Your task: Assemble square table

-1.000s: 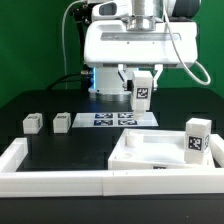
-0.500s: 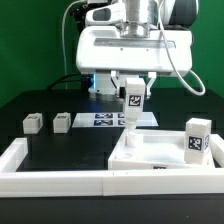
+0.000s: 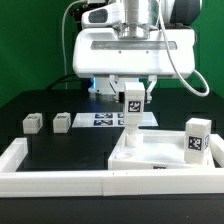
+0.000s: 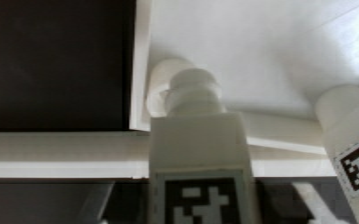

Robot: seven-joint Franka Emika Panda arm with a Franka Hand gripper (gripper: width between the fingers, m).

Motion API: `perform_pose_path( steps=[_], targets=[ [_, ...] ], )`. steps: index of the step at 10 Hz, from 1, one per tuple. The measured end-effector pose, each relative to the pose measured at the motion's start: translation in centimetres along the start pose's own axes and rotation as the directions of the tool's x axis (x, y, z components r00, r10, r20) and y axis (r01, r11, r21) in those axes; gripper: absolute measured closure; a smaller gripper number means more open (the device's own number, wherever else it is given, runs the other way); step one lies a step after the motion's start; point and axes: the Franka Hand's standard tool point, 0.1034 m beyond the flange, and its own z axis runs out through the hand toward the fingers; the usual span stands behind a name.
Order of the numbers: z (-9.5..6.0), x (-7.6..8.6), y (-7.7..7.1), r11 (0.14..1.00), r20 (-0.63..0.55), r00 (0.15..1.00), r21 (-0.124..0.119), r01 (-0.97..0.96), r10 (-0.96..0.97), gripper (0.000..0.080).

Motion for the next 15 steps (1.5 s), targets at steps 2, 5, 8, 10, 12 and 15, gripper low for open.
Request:
perform_pose_path(
  steps=[2,5,8,10,12,15],
  targets=[
    [0.0,0.0,0.0,1.0,0.0,1.0,0.0,0.0,0.0,0.0512],
    [0.4,-0.1,0.4,1.0,0.005,1.0,-0.004,0.001,-0.001,0.0512],
    [1.4,1.6,1.0,1.0,-0.003,1.0,-0.011,0.005,-0.005,0.0512],
    [1.9,1.6,1.2,1.0,-0.003,1.0,-0.016,0.012,-0.012,0.0512],
    [2.1,1.6,1.2,1.0,-0.009,1.0,-0.019,0.013,-0.014,0.0512],
    [2.1,1.5,1.2,1.0,-0.008,1.0,-0.019,0.014,-0.014,0.0512]
  ],
)
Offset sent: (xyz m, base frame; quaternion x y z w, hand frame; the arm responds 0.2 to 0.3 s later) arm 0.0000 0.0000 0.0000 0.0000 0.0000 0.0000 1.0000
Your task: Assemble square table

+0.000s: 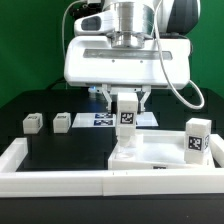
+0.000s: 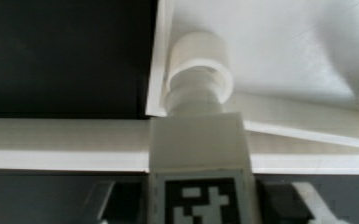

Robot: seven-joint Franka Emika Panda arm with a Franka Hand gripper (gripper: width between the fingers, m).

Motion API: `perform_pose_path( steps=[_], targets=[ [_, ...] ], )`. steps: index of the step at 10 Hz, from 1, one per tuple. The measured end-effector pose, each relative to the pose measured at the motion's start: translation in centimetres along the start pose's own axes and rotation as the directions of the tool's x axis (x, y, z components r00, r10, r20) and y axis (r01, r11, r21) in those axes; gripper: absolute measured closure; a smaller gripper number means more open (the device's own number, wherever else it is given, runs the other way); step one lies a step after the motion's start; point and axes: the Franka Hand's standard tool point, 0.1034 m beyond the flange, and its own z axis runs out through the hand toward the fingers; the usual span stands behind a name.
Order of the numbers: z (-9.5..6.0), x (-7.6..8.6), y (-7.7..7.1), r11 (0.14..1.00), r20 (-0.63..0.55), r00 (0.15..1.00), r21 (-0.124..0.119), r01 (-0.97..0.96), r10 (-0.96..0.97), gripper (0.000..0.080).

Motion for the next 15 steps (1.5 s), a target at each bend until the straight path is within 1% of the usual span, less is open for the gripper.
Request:
perform_pose_path(
  steps=[5,8,9,14,15],
  targets=[
    [0.5,0.7,-0.2,1.0,-0.006,1.0,0.0,0.003,-0.003,0.0512],
    [1.4,0.0,0.0,1.0,-0.006,1.0,-0.009,0.008,-0.008,0.0512],
    [1.6,0.0,-0.1,1.0,-0.02,1.0,-0.013,0.011,-0.012,0.0512],
    [2.0,-0.3,-0.3,1.0,-0.023,1.0,-0.014,0.017,-0.018,0.0511],
    [2.2,-0.3,-0.3,1.0,-0.032,0.999,-0.017,0.018,-0.019,0.0511]
  ],
)
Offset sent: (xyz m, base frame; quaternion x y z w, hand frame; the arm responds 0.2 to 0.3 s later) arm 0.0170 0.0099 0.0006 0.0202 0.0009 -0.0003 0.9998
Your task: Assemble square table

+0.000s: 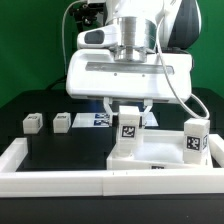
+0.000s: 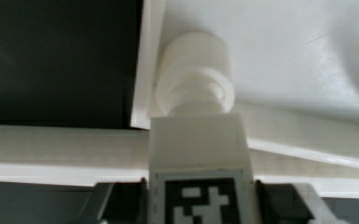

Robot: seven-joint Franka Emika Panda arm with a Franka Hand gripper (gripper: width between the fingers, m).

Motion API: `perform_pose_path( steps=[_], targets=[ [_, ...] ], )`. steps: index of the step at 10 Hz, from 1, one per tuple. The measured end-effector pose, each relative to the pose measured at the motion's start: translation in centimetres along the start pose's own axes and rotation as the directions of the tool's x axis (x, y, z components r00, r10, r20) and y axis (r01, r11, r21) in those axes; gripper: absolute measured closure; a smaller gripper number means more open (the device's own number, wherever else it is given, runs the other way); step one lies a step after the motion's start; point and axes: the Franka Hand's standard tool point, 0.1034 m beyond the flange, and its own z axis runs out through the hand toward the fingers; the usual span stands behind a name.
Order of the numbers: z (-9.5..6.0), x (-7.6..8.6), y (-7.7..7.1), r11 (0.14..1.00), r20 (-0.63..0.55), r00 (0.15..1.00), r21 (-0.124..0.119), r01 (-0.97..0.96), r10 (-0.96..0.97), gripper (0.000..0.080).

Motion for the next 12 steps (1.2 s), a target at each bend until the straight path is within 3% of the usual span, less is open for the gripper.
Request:
perform_pose_path(
  steps=[11,12],
  targets=[
    [0.55,-0.85,-0.25,1.0,-0.053,0.999,-0.011,-0.001,0.0,0.0511],
    [0.55,-0.85,-0.25,1.0,-0.053,0.999,-0.011,-0.001,0.0,0.0313]
  ],
)
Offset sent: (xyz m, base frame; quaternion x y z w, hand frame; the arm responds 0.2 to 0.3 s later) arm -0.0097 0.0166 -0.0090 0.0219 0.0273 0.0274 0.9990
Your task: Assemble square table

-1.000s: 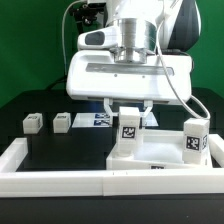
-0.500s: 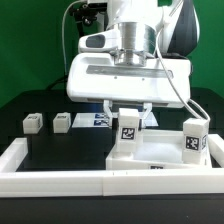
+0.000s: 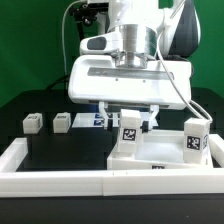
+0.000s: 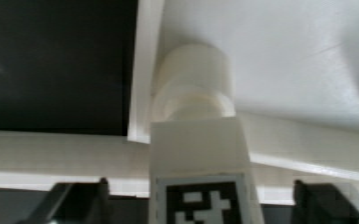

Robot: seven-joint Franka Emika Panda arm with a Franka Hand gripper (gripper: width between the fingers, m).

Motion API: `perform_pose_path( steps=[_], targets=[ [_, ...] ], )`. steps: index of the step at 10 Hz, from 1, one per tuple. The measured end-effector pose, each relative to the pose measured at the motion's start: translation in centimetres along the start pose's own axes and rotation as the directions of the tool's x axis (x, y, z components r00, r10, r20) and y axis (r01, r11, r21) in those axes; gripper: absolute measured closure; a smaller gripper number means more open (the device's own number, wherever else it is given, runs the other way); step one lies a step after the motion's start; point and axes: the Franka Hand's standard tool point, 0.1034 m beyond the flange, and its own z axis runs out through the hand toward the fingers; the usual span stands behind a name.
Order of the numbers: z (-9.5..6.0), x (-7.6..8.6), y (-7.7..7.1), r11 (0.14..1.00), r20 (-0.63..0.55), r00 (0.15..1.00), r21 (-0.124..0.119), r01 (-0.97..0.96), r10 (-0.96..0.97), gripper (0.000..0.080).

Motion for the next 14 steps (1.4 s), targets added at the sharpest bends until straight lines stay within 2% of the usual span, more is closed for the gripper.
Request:
perform_pose_path(
  steps=[1,2,3,5,10,12,14],
  targets=[
    [0.0,0.0,0.0,1.0,0.0,1.0,0.0,0.0,0.0,0.0204],
    [0.0,0.0,0.0,1.0,0.0,1.0,0.0,0.0,0.0,0.0204],
    [0.0,0.0,0.0,1.0,0.0,1.0,0.0,0.0,0.0,0.0162],
    [0.0,0.0,0.0,1.0,0.001,1.0,0.0,0.0,0.0,0.0152],
    [-2.3,2.1,1.2,1.0,0.041,0.999,0.013,-0.007,0.006,0.0151],
    [-2.1,1.9,1.0,1.0,0.067,0.998,0.019,-0.007,0.006,0.0151],
    [-1.5,1.4,0.5,0.999,0.174,0.985,0.044,-0.013,0.005,0.0151]
  ],
)
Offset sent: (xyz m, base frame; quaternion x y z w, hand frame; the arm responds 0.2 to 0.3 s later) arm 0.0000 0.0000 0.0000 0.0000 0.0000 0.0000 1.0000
